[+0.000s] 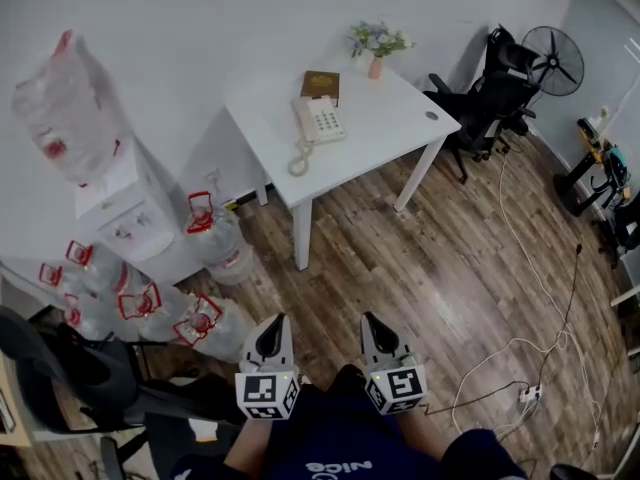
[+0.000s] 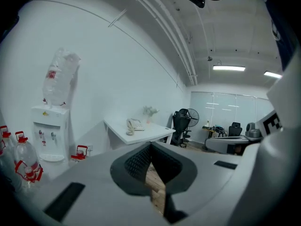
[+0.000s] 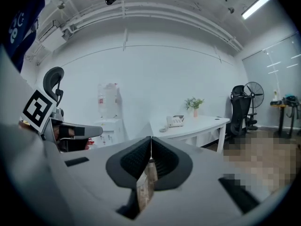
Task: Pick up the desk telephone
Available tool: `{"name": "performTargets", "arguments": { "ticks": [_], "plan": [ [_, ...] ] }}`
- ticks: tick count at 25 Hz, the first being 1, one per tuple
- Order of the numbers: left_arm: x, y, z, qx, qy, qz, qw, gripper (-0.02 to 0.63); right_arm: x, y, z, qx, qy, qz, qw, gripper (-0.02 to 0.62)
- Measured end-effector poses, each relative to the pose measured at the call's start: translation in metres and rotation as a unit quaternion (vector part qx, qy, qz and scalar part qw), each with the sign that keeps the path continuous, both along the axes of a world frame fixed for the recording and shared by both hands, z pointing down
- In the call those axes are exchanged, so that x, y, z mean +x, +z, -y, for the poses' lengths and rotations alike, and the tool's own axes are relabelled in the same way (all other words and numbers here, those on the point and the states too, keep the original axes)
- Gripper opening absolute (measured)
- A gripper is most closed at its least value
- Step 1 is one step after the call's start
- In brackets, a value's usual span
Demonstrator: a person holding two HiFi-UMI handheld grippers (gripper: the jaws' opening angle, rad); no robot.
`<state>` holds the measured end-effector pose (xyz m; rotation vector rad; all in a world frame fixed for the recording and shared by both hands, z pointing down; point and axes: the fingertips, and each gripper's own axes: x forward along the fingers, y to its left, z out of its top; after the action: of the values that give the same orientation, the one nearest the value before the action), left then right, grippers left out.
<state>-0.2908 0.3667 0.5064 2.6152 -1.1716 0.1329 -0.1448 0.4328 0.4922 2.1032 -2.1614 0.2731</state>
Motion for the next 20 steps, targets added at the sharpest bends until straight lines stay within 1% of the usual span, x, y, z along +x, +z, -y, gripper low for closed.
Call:
{"name": "performTargets", "arguments": {
  "ticks": [4, 8, 12, 15, 20],
  "plan": [
    [0.008, 0.001, 0.003, -0.007, 0.007, -0.004, 0.9999, 0.017, -0.003, 0.005, 0.007, -0.014, -0.015, -0.001, 1.0, 0.025],
    [0.019, 0.012, 0.01, -0.007, 0.01, 0.018, 0.9998, 0.017, 0.009, 0.012, 0.025, -0.011, -0.018, 0.006, 1.0, 0.025],
    [0.027, 0.017, 0.024, -0.013, -0.009, 0.028, 0.9995, 0.017, 0.024, 0.022, 0.052, -0.016, -0.04, 0.014, 0.999, 0.025],
    [0.036, 0.015, 0.047, -0.009, -0.025, 0.041, 0.9988, 0.017, 0.038, 0.022, 0.083, -0.013, -0.056, 0.02, 0.998, 0.025],
    [0.069, 0.01, 0.089, -0.014, -0.043, 0.049, 0.9978, 0.017, 0.079, 0.018, 0.138, -0.006, -0.073, 0.03, 0.997, 0.025]
  ]
}}
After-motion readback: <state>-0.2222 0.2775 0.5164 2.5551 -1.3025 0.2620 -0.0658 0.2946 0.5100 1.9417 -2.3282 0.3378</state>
